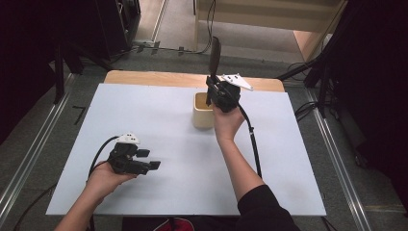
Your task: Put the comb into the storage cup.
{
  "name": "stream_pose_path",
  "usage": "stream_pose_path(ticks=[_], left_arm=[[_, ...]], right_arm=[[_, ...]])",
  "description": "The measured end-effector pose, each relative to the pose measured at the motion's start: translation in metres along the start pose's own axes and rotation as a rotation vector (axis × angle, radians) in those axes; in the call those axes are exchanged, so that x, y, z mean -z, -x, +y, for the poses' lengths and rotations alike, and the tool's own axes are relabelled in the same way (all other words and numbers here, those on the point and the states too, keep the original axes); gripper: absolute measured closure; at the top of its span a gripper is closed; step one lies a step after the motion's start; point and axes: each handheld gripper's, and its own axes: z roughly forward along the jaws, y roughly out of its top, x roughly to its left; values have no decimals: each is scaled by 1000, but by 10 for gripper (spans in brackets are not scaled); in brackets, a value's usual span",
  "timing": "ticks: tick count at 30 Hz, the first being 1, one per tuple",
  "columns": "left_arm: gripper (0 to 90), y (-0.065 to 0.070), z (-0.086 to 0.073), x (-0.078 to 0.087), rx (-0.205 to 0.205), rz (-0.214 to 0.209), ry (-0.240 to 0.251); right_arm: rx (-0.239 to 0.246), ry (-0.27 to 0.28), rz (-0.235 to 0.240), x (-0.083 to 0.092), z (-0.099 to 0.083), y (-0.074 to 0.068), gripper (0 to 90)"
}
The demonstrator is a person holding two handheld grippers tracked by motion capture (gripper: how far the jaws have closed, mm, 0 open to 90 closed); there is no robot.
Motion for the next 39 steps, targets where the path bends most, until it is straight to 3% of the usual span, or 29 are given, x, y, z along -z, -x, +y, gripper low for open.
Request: stream_pose_path(ticks=[11,16,39], left_arm=[[323,0,0,0,-2,0,3],[324,0,0,0,-1,3,3],[324,0,0,-1,1,-1,-8]], right_arm=[[-1,-10,-19,-1,-12,3,700],[0,12,-26,0,-17,3,699],[4,-20,-30,-5,-46,3,698]])
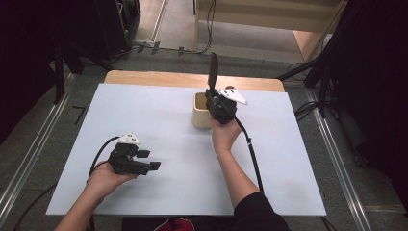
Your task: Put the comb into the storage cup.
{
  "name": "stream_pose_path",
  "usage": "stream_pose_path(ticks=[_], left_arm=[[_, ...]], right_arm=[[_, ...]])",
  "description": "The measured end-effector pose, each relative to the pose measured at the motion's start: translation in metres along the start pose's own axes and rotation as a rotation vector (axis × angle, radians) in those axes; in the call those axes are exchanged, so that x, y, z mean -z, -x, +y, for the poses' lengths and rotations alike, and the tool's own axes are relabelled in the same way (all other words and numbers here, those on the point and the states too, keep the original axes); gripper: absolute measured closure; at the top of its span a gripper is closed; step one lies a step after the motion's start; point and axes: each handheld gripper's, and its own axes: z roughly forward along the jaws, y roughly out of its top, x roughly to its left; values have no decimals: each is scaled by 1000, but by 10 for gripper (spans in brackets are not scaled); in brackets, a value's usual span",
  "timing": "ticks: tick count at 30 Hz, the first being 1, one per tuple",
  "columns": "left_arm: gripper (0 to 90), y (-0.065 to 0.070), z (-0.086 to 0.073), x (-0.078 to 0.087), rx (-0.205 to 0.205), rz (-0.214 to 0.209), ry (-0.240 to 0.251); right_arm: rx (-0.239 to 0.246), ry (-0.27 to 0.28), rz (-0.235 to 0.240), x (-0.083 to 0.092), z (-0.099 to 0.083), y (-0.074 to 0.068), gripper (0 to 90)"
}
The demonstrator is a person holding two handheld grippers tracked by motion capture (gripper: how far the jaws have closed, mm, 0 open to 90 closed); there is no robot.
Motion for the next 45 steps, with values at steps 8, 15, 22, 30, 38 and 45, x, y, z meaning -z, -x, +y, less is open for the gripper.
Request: stream_pose_path(ticks=[8,15,22,30,38,45], left_arm=[[324,0,0,0,-1,1,-1],[324,0,0,0,0,0,-1],[324,0,0,0,-1,-1,-1],[323,-1,0,1,2,0,0],[323,0,0,0,2,1,-1],[323,-1,0,1,3,0,0]], right_arm=[[7,-4,1,-1,-5,-2,698],[7,-11,1,-2,-9,-2,697],[9,-18,2,-2,-12,-1,696],[90,24,-47,2,-10,-1,312],[65,-12,-41,7,-7,7,244],[68,-38,-26,13,-8,10,244]])
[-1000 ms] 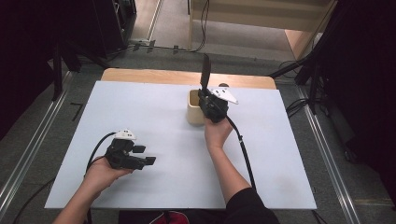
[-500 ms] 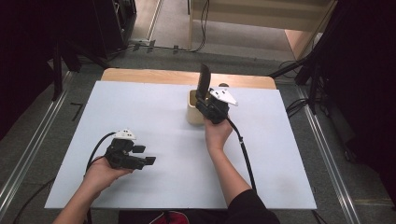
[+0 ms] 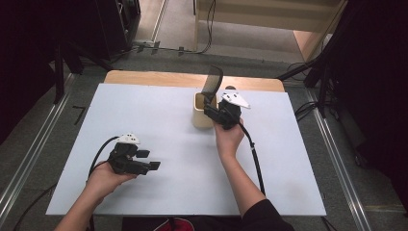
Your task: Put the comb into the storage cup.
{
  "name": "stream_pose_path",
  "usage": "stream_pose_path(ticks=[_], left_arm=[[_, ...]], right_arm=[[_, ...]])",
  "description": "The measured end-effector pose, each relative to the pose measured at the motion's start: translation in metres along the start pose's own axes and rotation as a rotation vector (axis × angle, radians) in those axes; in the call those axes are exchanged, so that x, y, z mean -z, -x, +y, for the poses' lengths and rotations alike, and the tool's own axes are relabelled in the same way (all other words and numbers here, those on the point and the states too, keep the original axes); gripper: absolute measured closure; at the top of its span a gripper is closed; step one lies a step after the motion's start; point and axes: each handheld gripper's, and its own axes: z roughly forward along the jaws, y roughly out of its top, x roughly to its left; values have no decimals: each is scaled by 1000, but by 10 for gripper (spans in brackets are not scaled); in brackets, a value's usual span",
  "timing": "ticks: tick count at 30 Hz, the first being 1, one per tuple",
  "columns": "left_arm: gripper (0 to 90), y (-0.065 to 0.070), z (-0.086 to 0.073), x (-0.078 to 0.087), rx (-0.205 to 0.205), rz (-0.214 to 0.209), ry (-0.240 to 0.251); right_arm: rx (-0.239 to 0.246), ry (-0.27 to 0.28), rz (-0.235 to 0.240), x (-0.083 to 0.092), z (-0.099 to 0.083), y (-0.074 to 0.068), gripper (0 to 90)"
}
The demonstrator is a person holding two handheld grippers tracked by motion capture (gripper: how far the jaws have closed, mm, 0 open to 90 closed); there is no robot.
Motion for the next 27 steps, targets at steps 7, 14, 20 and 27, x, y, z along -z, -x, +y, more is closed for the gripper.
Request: stream_pose_path(ticks=[7,14,20,27], left_arm=[[323,0,0,1,0,3,4],[324,-1,0,2,5,5,4],[324,-1,0,2,5,6,6],[324,-1,0,3,5,7,9]], right_arm=[[-12,-24,14,8,-5,7,245],[-2,-35,23,17,-8,15,226],[15,-59,37,25,-12,22,222],[43,-73,40,34,-10,26,222]])
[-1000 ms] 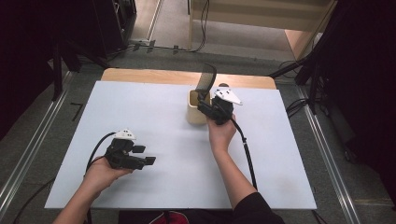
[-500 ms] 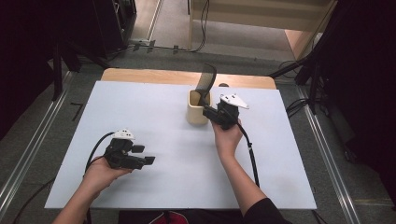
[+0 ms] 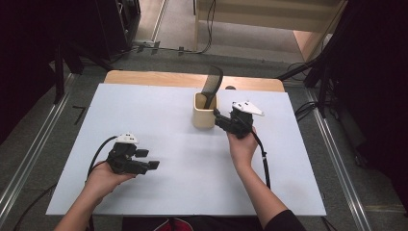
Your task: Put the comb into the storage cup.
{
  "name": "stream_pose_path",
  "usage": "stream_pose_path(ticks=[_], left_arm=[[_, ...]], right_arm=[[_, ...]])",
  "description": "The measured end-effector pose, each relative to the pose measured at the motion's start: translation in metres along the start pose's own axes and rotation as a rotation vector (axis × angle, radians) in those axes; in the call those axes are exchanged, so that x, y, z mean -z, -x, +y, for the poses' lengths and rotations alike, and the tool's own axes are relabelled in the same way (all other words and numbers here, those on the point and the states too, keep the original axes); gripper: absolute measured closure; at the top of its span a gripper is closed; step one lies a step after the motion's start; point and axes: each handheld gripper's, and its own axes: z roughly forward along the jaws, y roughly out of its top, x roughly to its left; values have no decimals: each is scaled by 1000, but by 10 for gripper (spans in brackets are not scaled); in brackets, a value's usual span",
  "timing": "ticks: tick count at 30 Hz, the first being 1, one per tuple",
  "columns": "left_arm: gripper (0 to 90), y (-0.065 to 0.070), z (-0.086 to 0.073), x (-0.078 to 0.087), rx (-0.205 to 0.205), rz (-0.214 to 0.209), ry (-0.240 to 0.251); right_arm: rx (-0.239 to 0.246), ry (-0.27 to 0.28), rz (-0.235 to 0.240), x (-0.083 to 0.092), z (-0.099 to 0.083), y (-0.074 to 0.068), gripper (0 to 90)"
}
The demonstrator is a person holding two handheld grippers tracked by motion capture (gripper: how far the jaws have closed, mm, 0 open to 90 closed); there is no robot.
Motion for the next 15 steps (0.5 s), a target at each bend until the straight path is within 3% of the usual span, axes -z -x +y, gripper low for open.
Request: stream_pose_path(ticks=[15], left_arm=[[323,0,0,1,3,0,2]], right_arm=[[-4,-75,138,22,1,12,226]])
